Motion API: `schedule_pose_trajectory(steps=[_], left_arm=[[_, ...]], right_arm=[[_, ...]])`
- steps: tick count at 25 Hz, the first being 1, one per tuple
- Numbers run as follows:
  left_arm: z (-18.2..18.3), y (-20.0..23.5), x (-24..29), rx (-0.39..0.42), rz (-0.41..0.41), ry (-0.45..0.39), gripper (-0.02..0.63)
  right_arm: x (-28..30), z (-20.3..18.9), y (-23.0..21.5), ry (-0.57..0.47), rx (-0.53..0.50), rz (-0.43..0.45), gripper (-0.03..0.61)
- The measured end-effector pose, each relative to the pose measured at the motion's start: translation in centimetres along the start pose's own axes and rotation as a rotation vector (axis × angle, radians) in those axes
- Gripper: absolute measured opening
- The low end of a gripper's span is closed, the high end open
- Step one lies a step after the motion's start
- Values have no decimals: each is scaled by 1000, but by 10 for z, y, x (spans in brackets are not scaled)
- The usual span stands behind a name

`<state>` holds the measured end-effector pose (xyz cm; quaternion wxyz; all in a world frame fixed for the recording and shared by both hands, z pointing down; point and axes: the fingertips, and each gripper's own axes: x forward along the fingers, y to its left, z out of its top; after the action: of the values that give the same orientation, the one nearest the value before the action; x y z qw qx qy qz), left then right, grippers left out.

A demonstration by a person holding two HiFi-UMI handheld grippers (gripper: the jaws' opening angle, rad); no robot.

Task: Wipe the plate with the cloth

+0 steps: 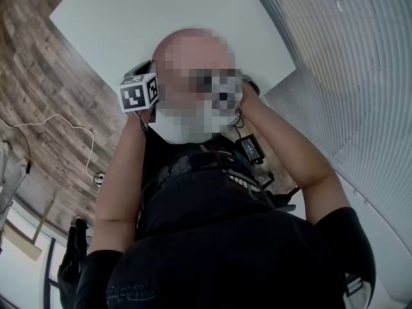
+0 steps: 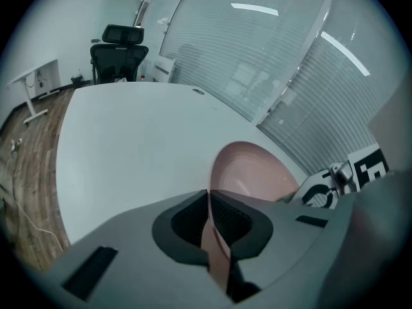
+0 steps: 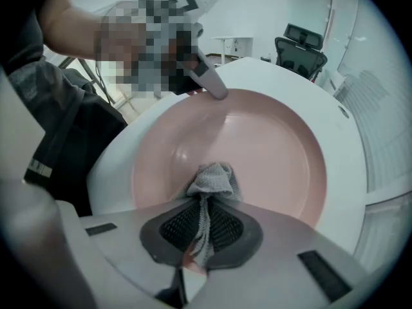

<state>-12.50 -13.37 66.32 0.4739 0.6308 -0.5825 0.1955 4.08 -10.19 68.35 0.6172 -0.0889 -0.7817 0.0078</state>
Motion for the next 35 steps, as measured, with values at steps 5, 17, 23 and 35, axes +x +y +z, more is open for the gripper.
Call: schedule_pose_trajectory(steps=[5,17,23,35], left_arm=[[1,-1,0,23,-2,8,28],[1,-2,1,13,16,-17,29],[2,0,0,13,21,-36,29],[5,-5,-15,93,38,-107,86]], right_arm=[[-8,-9,-54,13,83,-103,37],[11,96,-65,-124,67,-108,37],[18,111,-16,-148,34,37,37],[1,97,14,-181,76,53,38]])
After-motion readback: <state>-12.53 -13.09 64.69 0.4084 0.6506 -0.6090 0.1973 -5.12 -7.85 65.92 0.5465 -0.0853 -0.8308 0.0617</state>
